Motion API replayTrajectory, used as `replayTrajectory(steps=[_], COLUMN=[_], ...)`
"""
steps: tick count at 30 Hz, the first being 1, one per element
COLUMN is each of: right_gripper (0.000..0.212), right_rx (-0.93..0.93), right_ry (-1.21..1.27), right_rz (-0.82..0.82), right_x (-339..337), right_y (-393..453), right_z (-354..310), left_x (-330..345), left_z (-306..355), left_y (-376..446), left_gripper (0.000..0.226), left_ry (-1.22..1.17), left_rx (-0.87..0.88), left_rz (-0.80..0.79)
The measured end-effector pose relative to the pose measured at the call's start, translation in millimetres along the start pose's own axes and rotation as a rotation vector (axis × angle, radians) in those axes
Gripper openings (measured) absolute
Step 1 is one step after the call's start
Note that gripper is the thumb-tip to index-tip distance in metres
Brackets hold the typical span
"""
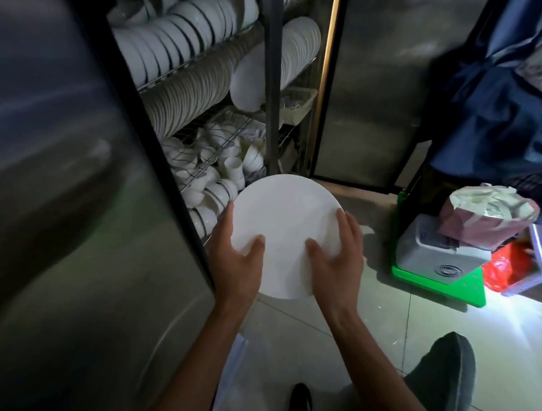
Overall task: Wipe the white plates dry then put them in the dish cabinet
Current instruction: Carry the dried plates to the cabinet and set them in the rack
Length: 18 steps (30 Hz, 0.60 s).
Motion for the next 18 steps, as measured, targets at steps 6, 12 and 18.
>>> replayTrajectory(steps=[6,12,18], right_gripper=[0.071,0.071,0.070], right_rx=[0.026,0.017,-0.008], right_ry=[0.005,0.000,0.053], right_rz=[-0.036,-0.090,-0.131], right_x=[11,18,34], right_y=[52,98,124], right_z=[4,15,20], left_x=[37,68,80], left_z=[-7,-15,-22], left_y=[36,59,77], left_gripper=[0.078,0.078,0.077], left_ry=[0.003,-0.019,-0.001], left_rx=[0.003,-0.044,-0.035], left_rz=[0.009,0.034,0.075])
Point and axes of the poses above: each hand's wrist, its own y-axis towards the middle knuckle, its own x-axis out of the palm, z = x × y, the point moved 2 cm from there along y, towards the middle knuckle, and after that the axes turned 13 degrees about -y, right-handed, at the moved point
